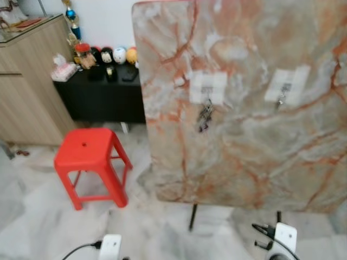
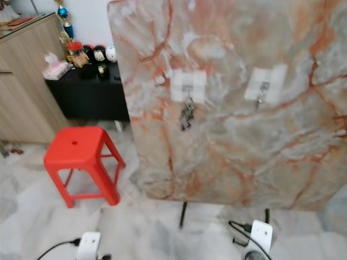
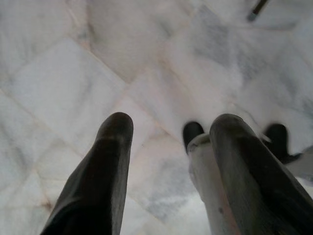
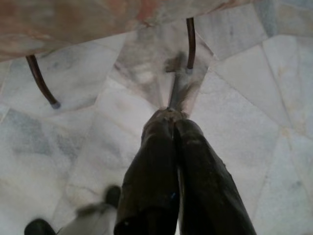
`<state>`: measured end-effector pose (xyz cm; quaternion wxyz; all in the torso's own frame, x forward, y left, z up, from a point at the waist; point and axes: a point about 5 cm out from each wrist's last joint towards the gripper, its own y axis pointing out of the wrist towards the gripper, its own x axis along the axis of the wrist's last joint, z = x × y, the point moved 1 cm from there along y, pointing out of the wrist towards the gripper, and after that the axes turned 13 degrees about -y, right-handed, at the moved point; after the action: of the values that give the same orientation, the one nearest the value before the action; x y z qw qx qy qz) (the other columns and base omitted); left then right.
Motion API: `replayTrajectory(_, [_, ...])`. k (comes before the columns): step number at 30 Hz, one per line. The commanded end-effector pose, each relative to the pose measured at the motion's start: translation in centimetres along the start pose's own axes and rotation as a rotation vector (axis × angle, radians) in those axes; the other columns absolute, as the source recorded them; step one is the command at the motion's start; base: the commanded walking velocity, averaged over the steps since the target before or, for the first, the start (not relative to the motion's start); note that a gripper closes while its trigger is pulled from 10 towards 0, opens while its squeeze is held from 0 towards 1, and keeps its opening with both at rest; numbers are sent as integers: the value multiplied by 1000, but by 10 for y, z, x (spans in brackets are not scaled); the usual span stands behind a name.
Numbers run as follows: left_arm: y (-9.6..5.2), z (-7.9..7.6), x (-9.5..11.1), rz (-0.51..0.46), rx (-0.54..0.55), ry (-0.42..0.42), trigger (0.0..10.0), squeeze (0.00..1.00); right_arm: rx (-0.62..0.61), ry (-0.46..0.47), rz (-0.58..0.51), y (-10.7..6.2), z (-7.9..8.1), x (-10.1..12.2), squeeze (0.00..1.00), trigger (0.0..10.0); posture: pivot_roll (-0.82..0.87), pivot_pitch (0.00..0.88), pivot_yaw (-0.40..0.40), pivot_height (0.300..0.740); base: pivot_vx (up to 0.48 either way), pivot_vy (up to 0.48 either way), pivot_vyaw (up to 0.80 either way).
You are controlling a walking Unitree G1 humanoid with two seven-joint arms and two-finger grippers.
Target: Hang keys on a hook
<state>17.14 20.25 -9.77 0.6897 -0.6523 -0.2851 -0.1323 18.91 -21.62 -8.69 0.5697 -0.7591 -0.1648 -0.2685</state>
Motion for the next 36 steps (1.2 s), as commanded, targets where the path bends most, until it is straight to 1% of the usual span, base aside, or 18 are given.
replayTrajectory(1, [0, -4, 0, 6, -11, 18, 10000, 0, -14, -8, -7, 1, -5, 3, 0, 10000, -144, 0, 23, 740, 0, -435, 0])
replayTrajectory(9, [0, -4, 0, 7, -15, 22, 10000, 0, -21, 4, -20, 1, -3, 7, 0, 10000, -141, 0, 20, 740, 0, -431, 0])
replayTrajectory(11, [0, -4, 0, 7, -15, 23, 10000, 0, -20, -5, -23, 1, -3, 7, 0, 10000, -141, 0, 20, 740, 0, -360, 0])
replayTrajectory(15, [0, -4, -1, 17, -21, 33, 10000, 0, -17, -11, -36, 1, 0, 10, 0, 10000, -142, 0, 21, 740, 0, 0, 0])
replayTrajectory(23, [0, -3, -1, 15, -12, 27, 10000, 0, -35, -7, -31, 1, -3, 9, 0, 10000, -138, 0, 20, 740, 0, 0, 0])
replayTrajectory(25, [0, -3, -1, 15, -13, 30, 10000, 0, -40, -44, -11, 1, -2, 7, 0, 10000, -138, 0, 21, 740, 0, 0, -438])
replayTrajectory(28, [0, -3, -1, 16, -14, 32, 10000, 0, -45, -30, -2, 1, -2, 5, 0, 10000, -140, 0, 22, 740, 0, 0, -788])
replayTrajectory(36, [0, -2, -3, 20, -16, 38, 10000, 0, -32, -52, 3, 0, -1, 2, 0, 10000, -135, 0, 23, 740, 0, 0, -785])
